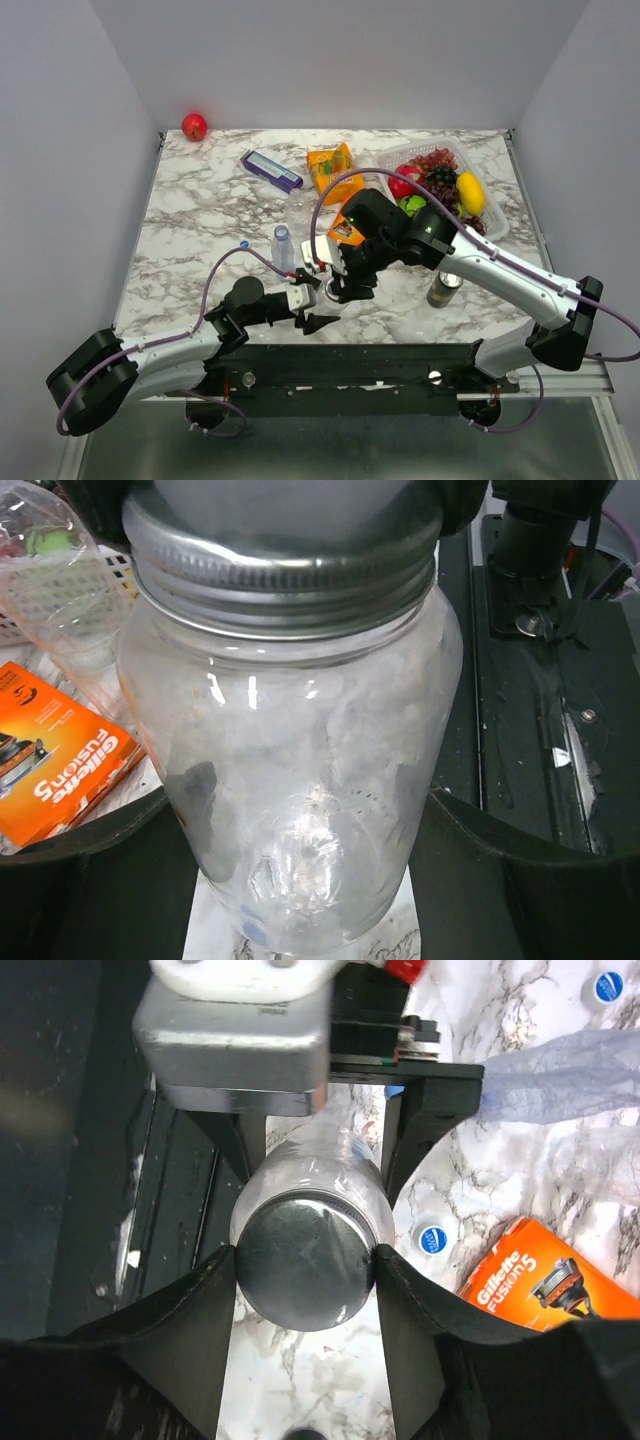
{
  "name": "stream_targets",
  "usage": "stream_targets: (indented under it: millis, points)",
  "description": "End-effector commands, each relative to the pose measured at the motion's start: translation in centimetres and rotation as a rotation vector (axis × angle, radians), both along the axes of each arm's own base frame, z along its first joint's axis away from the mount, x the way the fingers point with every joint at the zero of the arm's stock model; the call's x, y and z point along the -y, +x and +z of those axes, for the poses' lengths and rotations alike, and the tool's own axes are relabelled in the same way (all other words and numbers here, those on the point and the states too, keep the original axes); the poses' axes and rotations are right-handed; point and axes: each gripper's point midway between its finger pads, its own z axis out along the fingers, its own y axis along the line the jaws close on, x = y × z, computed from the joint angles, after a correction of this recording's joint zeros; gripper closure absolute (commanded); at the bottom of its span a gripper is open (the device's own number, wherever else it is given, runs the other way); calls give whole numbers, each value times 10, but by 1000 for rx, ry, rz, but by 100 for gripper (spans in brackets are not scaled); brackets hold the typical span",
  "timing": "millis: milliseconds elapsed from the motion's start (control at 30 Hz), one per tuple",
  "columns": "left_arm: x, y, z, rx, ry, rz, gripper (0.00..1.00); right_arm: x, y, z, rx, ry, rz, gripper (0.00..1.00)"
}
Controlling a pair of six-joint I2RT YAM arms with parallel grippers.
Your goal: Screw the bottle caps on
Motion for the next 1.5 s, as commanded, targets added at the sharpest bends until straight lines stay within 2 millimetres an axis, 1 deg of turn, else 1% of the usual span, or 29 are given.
stream_targets:
  millis: [0, 33, 133, 167, 200, 267, 367, 433, 567, 667, 733, 833, 933, 1067, 1167, 1300, 1333, 1467]
  points:
    - [-4, 28, 70, 146, -193, 138, 100, 16, -11, -24, -194, -83, -168, 41]
    - [-5, 27, 74, 146, -203, 141, 100, 18, -11, -28, -205, -88, -186, 41]
    - [-7, 28, 82, 137, -220, 160, 100, 18, 0, -27, -214, -73, -274, 41]
    - [-9, 32, 83, 130, -223, 185, 100, 17, 6, -26, -205, -63, -302, 41]
    - [-11, 34, 86, 123, -229, 203, 100, 17, 6, -24, -218, -55, -328, 41]
    - [-12, 36, 90, 120, -237, 215, 100, 13, 13, -21, -231, -33, -370, 41]
    - [-14, 41, 96, 104, -250, 248, 100, 10, 19, -17, -294, -8, -459, 41]
    - [-16, 45, 99, 65, -264, 280, 100, 8, 19, -17, -337, -8, -500, 41]
    - [-16, 46, 100, 49, -264, 283, 100, 5, 20, -20, -415, -18, -560, 41]
    - [-14, 45, 97, 44, -251, 274, 100, 5, 24, -21, -419, -24, -575, 41]
    - [-13, 45, 91, 30, -235, 271, 100, 6, 28, -19, -403, -16, -583, 41]
    - [-14, 48, 84, -6, -226, 298, 100, 6, 31, -17, -382, -2, -591, 40]
    - [-11, 42, 81, 0, -210, 255, 100, 6, 32, -19, -369, -14, -575, 40]
    - [-9, 42, 72, -28, -187, 254, 100, 7, 35, -17, -355, -24, -579, 39]
    - [-7, 41, 66, -60, -173, 244, 100, 6, 38, -10, -344, -8, -582, 37]
    - [-6, 40, 58, -111, -163, 244, 100, 6, 41, -5, -324, 0, -582, 32]
    - [-5, 39, 57, -113, -162, 244, 100, 5, 40, -3, -322, 3, -577, 27]
    - [-4, 40, 50, -120, -144, 243, 100, 5, 38, 1, -322, 8, -557, 19]
